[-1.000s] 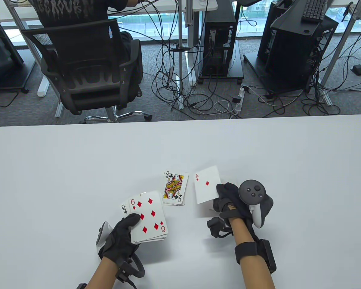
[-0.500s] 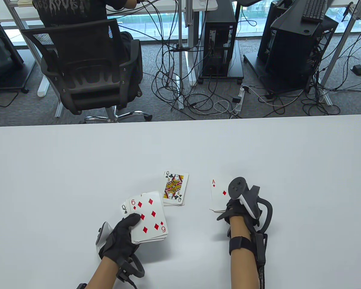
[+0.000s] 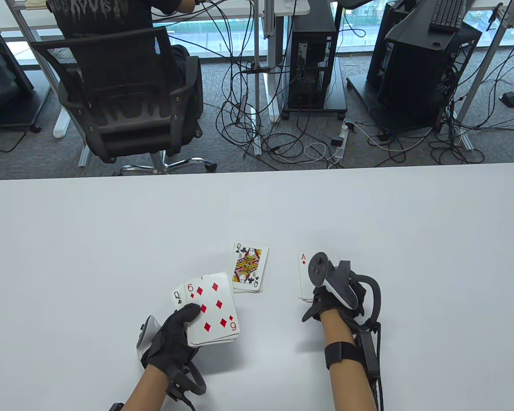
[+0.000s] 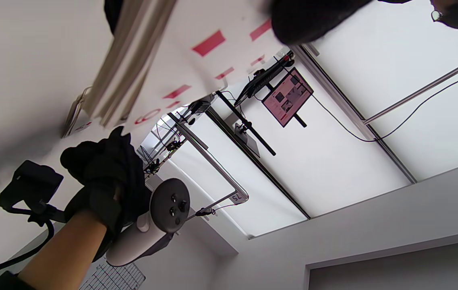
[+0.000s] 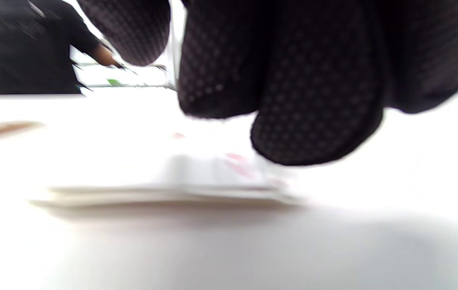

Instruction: Playing card suit sorting

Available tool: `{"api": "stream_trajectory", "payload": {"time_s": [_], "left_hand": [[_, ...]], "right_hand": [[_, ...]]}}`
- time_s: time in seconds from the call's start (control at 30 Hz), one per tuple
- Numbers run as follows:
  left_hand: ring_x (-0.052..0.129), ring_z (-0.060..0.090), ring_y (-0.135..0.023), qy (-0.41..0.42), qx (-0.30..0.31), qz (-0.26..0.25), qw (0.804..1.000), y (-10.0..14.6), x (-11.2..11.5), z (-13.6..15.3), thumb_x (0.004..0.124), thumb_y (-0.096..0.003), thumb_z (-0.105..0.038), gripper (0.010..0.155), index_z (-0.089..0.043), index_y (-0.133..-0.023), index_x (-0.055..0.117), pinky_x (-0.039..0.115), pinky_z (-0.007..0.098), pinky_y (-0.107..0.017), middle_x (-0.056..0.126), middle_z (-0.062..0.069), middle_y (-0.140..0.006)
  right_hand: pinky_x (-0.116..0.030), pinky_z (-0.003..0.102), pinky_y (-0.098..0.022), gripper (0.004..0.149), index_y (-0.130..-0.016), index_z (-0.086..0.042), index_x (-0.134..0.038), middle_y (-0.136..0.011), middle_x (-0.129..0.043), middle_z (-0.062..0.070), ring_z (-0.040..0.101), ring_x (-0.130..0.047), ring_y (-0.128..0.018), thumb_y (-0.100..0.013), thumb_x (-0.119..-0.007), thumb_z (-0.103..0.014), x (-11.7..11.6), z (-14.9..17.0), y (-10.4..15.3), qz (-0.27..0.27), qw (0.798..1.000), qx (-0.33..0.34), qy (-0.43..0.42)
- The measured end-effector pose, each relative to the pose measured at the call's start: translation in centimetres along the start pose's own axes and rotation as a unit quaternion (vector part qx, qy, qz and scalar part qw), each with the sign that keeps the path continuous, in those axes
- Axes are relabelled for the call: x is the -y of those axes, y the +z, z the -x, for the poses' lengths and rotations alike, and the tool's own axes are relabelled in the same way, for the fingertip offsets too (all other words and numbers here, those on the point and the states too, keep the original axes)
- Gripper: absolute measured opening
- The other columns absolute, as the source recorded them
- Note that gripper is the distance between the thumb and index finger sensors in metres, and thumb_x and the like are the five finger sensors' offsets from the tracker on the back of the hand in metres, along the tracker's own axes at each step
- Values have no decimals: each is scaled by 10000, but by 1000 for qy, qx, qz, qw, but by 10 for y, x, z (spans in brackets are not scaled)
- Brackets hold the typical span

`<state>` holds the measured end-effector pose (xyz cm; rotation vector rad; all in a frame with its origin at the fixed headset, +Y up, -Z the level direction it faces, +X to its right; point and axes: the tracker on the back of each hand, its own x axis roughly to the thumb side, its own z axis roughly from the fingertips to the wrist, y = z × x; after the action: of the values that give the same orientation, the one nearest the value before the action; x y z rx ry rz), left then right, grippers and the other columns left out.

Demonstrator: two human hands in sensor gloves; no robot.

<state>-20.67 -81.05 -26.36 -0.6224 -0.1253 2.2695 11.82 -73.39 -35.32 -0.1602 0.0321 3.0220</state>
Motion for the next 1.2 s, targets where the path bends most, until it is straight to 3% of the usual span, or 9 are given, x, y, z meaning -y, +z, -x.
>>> {"api": "stream_trajectory", "payload": {"time_s": [0.1,0.2,0.3,0.37,0.53,0.6,0.8,1.0,1.2], "left_hand": [[667,229,-1020,-1,0,-1,1000,0,0,0,635,-645,-472,600,-320,-1106,283,669,391,-726,469,-24,-1145],[665,230,-1020,-1,1,-1,1000,0,0,0,636,-644,-471,602,-319,-1107,282,668,393,-726,468,-25,-1145],[663,231,-1021,0,1,-1,1000,0,0,0,636,-644,-472,601,-320,-1106,283,666,393,-727,467,-24,-1145],[663,231,-1020,0,1,-2,1000,0,-1,1,637,-644,-470,601,-320,-1106,283,666,394,-727,468,-23,-1145],[663,231,-1021,0,2,-1,1000,0,0,1,637,-644,-471,601,-320,-1106,283,666,394,-727,468,-25,-1145],[663,233,-1021,0,2,-1,1000,0,-1,0,636,-645,-471,602,-319,-1107,282,665,395,-728,466,-24,-1146],[659,231,-1023,2,1,-3,1000,1,0,1,638,-644,-472,601,-321,-1107,284,664,395,-729,465,-26,-1146],[658,231,-1022,-5,3,-6,1000,1,-1,0,638,-643,-475,600,-323,-1106,288,664,394,-729,466,-26,-1146],[658,233,-1022,-4,3,0,1000,1,-1,0,642,-643,-478,599,-324,-1106,294,667,392,-728,472,-26,-1145]], "right_hand": [[-837,532,-278,546,-747,209,-724,-376,-939,138,336,-978,-252,-552,-670,-298,6,-26,18,14,987,89,-133],[-817,565,-308,573,-779,224,-693,-430,-931,179,380,-968,-305,-562,-652,-305,6,-53,42,9,945,161,-284],[-805,580,-324,610,-789,228,-681,-455,-924,195,399,-960,-331,-567,-648,-340,3,-76,64,-18,905,215,-366],[-794,593,-340,667,-807,236,-655,-487,-912,210,414,-951,-363,-558,-671,-383,1,-86,75,-35,895,235,-379],[-707,669,-428,861,-881,259,-432,-645,-788,271,500,-850,-531,-523,-703,-476,-3,-107,92,-83,903,288,-307],[-701,672,-432,877,-877,255,-417,-642,-777,262,502,-841,-539,-509,-721,-481,-4,-110,97,-66,907,297,-292],[-740,635,-407,800,-848,233,-475,-582,-808,206,451,-880,-490,-497,-752,-430,-9,-112,95,-60,911,286,-291],[-802,574,-355,638,-790,187,-584,-486,-861,136,372,-940,-397,-494,-763,-350,-17,-111,92,-61,899,251,-353],[-813,563,-342,587,-771,185,-615,-458,-878,124,359,-953,-372,-508,-738,-325,-22,-105,87,-82,888,228,-391]]}}
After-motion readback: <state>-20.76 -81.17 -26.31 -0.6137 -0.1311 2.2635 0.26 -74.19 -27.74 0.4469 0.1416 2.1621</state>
